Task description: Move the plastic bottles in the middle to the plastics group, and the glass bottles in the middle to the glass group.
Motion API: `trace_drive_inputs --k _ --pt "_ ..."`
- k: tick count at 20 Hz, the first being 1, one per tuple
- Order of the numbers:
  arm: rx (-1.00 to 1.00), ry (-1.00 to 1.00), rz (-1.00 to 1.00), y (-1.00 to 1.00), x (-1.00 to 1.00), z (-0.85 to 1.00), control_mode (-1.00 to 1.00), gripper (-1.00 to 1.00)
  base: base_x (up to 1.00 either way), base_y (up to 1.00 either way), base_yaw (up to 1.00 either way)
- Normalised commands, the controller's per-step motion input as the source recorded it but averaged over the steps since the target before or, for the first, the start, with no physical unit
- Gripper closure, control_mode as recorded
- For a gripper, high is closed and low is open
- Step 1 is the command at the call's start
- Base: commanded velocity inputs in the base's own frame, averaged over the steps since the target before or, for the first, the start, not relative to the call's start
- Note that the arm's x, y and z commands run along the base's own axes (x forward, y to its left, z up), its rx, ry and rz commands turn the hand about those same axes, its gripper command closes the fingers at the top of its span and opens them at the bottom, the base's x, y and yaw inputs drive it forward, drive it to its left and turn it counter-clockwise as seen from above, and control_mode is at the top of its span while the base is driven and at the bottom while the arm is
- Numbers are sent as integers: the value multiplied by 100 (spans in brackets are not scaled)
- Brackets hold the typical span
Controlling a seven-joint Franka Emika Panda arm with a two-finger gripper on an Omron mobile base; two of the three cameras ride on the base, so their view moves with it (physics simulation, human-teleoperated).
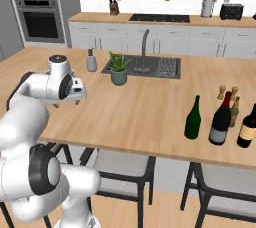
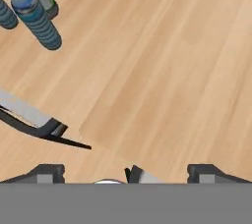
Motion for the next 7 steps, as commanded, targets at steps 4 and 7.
trace_drive_inputs --k 4,7 --pt "-6 2 -16 -61 -86 17 -100 -100 0 0 0" --pt "0 0 -27 -41 -91 21 -100 -100 0 0 0"
